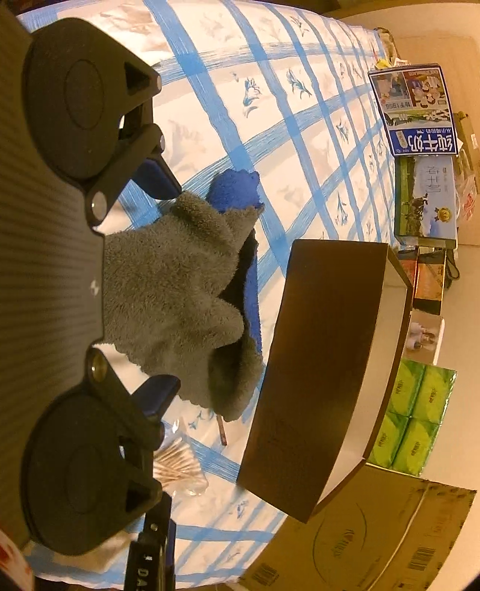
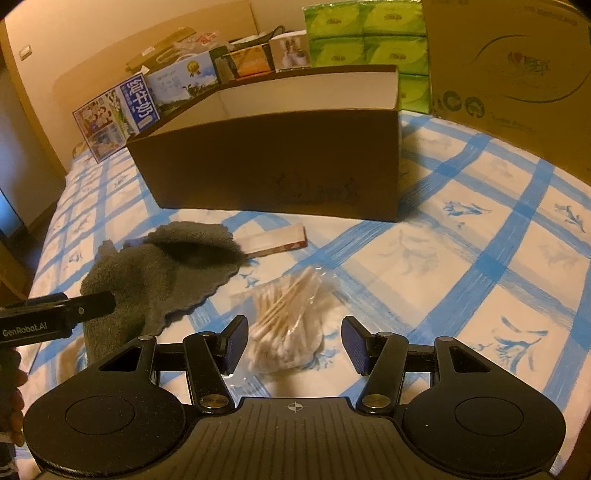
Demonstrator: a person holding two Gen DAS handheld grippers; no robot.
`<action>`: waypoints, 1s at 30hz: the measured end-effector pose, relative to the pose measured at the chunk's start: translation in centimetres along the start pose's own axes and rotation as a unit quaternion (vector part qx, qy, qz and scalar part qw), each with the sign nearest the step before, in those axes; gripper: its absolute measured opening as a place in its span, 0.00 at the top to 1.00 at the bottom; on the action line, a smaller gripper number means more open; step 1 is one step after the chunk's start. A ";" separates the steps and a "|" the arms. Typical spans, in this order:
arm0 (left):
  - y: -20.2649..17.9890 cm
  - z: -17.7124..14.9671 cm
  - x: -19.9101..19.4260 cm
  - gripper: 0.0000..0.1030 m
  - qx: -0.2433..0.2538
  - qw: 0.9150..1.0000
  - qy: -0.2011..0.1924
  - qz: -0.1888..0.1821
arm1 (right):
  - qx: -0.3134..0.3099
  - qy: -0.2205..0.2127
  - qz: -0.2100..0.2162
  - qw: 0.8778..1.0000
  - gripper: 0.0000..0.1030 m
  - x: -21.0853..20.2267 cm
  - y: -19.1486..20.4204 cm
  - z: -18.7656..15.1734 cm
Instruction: Organize soft objects
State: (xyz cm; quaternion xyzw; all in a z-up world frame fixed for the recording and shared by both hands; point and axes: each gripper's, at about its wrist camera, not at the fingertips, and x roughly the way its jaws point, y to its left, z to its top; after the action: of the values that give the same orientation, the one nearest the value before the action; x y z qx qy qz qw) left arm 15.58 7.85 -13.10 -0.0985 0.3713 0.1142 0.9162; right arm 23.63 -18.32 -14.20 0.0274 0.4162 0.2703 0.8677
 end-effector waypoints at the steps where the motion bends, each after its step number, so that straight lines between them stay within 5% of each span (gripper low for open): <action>1: 0.0 0.0 0.1 0.02 -0.001 1.000 0.004 -0.001 | -0.001 0.002 0.001 1.000 0.45 0.3 0.1 0.0; 10: -0.1 0.6 0.9 0.03 0.005 1.000 0.014 0.010 | -0.016 0.020 -0.017 1.000 0.48 3.5 1.1 0.0; 13: 0.3 0.9 1.0 0.05 -0.001 1.000 0.015 0.005 | -0.043 0.017 -0.018 0.999 0.72 3.7 1.6 0.0; 16: 0.4 1.2 1.0 0.06 -0.002 1.000 0.016 0.004 | -0.057 0.008 -0.024 0.998 0.80 3.2 1.8 0.1; 30: -0.8 2.1 3.1 0.08 0.040 0.998 0.048 0.000 | -0.013 -0.034 -0.021 0.999 0.80 -0.8 -0.5 1.9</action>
State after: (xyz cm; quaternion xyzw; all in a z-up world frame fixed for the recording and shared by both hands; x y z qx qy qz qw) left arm 19.33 8.01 -13.72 -0.0670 0.4194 0.0940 0.9004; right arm 24.84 -18.85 -12.53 0.0172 0.3830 0.2566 0.8872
